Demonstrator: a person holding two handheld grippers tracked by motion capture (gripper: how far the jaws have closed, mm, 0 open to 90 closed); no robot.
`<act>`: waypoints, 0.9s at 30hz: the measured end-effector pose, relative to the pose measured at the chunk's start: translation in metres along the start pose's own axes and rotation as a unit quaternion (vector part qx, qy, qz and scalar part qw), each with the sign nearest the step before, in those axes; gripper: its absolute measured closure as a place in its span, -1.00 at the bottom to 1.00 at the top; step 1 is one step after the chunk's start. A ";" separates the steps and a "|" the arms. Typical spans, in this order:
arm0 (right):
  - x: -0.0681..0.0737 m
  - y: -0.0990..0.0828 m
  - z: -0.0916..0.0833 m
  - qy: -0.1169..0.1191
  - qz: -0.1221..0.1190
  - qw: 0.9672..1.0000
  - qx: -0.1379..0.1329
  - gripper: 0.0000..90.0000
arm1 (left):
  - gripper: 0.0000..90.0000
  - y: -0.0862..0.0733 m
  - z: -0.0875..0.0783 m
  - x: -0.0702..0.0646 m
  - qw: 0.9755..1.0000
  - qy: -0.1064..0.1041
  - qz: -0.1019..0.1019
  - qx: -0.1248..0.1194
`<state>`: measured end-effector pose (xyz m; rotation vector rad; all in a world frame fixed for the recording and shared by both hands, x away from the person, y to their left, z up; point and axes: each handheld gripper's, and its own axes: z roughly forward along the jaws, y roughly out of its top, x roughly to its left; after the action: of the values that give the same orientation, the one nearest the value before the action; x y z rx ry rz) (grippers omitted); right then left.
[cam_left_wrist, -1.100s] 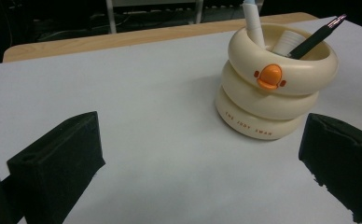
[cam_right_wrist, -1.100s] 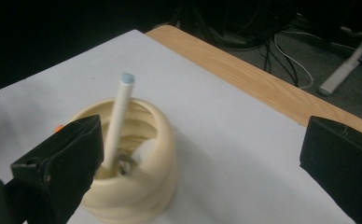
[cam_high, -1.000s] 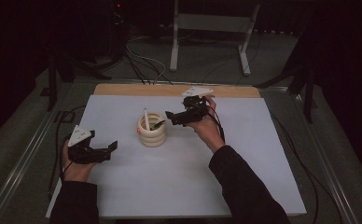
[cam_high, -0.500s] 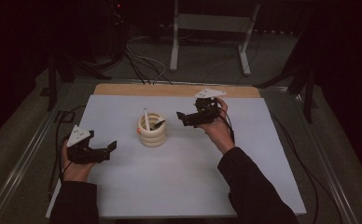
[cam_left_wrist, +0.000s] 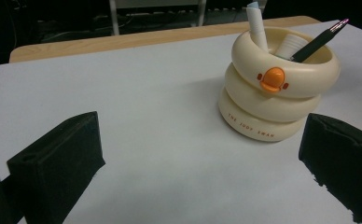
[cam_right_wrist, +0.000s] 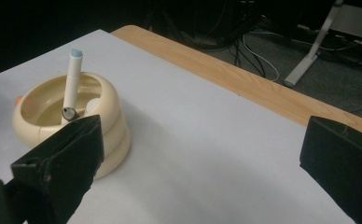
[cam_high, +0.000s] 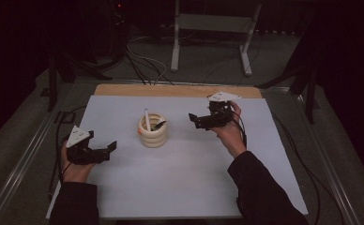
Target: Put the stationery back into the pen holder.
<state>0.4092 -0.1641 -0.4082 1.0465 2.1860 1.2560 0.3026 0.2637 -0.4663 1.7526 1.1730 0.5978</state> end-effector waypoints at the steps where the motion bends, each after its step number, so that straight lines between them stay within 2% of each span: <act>1: -0.001 -0.002 -0.002 0.001 0.001 1.000 -0.002 -1.00 | -1.00 0.000 0.000 0.000 1.000 0.000 0.000 0.000; 11: -0.013 -0.018 -0.017 -0.011 0.016 1.000 -0.004 -1.00 | -1.00 0.000 -0.001 0.000 1.000 0.002 0.001 0.000; 16: -0.019 -0.026 -0.026 -0.012 0.028 0.999 -0.015 -1.00 | -1.00 0.000 -0.001 -0.001 1.000 0.002 0.003 0.001; 23: -0.021 -0.043 -0.038 -0.022 0.021 0.999 -0.022 -1.00 | -1.00 0.000 -0.002 -0.001 1.000 0.002 0.001 0.000; 27: -0.024 -0.055 -0.043 -0.026 0.031 0.999 -0.025 -1.00 | -1.00 0.000 -0.002 -0.001 1.000 0.002 0.001 -0.001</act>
<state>0.3739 -0.2236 -0.4339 1.1214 2.0875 1.2886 0.3007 0.2634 -0.4658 1.7522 1.1722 0.6035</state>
